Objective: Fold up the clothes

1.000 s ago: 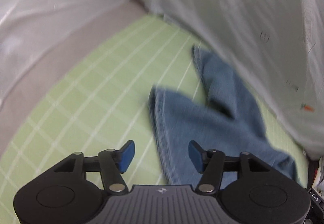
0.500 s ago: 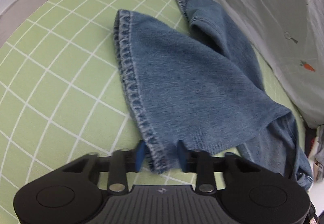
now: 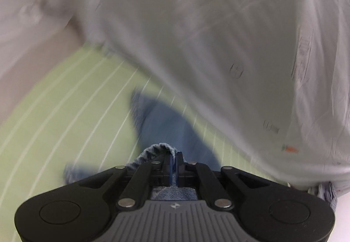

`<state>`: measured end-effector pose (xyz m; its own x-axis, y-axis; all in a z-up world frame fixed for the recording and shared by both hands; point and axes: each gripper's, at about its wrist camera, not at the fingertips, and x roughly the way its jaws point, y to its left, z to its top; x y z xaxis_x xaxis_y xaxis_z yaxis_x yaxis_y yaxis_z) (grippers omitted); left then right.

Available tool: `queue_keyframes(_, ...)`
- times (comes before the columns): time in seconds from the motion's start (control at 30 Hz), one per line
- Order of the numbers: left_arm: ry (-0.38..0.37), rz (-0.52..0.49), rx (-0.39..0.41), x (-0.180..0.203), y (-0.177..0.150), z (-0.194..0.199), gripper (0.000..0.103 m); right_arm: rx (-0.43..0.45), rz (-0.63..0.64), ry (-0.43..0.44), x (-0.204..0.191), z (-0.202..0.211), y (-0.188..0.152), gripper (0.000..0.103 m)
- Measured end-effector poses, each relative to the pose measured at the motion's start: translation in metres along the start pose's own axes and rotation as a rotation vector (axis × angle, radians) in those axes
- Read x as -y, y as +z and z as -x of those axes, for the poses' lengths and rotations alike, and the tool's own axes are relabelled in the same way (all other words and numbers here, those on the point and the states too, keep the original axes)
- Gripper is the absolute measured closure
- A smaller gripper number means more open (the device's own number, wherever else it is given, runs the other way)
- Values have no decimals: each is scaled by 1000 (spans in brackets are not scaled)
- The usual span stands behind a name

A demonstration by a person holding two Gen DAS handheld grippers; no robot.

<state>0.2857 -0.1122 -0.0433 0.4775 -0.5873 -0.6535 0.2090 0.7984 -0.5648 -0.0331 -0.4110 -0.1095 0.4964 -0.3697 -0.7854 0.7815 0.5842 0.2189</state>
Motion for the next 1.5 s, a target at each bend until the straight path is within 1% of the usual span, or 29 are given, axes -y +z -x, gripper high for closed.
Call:
queue_keyframes(0.03, 2, -15, 49, 9, 15, -8, 99, 4, 1, -11, 0, -4, 3, 36)
queue_keyframes(0.07, 21, -17, 84, 15, 26, -16, 92, 3, 0, -19, -1, -8, 6, 36)
queue_keyframes(0.1, 40, -18, 101, 18, 34, -22, 84, 1, -2, -28, -1, -12, 9, 36)
queue_keyframes(0.13, 56, -20, 117, 18, 39, -26, 61, -2, -1, -36, -1, -15, 11, 36)
queue_keyframes(0.17, 68, -19, 126, 14, 38, -26, 40, -4, 7, -42, -3, -18, 12, 36)
queue_keyframes(0.2, 80, -18, 135, 10, 36, -26, 33, -7, 19, -50, -4, -21, 12, 36)
queue_keyframes(0.23, 105, -12, 126, 3, 31, -26, 31, -15, 32, -58, -5, -23, 11, 36)
queue_keyframes(0.3, 163, 12, 99, -11, 17, -23, 31, -37, 53, -63, -7, -28, 8, 35)
queue_keyframes(0.37, 215, 58, 65, -26, -1, -15, 31, -38, 82, -66, -12, -31, 6, 28)
queue_keyframes(0.4, 233, 86, 50, -33, -10, -9, 31, -39, 96, -67, -14, -32, 5, 24)
queue_keyframes(0.43, 239, 116, 29, -39, -17, -6, 31, -39, 111, -69, -17, -34, 3, 22)
queue_keyframes(0.47, 244, 146, 8, -45, -24, -4, 31, -40, 126, -73, -20, -35, 3, 21)
queue_keyframes(0.57, 219, 161, -82, -55, -47, -5, 31, -43, 171, -86, -29, -40, 1, 19)
queue_keyframes(0.63, 211, 155, -133, -55, -57, -12, 31, -45, 201, -95, -35, -43, 0, 12)
queue_keyframes(0.67, 201, 154, -141, -54, -58, -17, 31, -44, 212, -102, -38, -44, -2, 10)
queue_keyframes(0.73, 180, 153, -153, -50, -59, -27, 31, -42, 216, -108, -42, -46, -4, 4)
queue_keyframes(0.8, 164, 102, -144, -43, -56, -34, 31, -43, 209, -110, -40, -46, -5, 2)
queue_keyframes(0.9, 166, 9, -124, -29, -39, -53, 31, -41, 206, -110, -38, -46, -5, 1)
queue_keyframes(0.93, 163, -6, -118, -24, -29, -59, 31, -40, 206, -109, -37, -47, -5, 0)
queue_keyframes(1.0, 149, -24, -73, -17, -12, -65, 32, -40, 207, -109, -37, -46, -5, 0)
queue_keyframes(1.1, 130, -84, 58, -2, 14, -64, 31, -36, 208, -113, -37, -46, -6, 0)
queue_keyframes(1.2, 117, -115, 95, 2, 30, -67, 30, -28, 208, -116, -37, -46, -7, 0)
queue_keyframes(1.3, 155, -96, 97, -8, 22, -61, 30, -24, 209, -115, -36, -45, -7, 0)
queue_keyframes(1.43, 204, 32, 51, -47, -6, -39, 30, -16, 209, -114, -36, -45, -9, 0)
queue_keyframes(1.5, 201, 95, 17, -60, -17, -30, 30, -10, 206, -116, -36, -44, -9, 0)
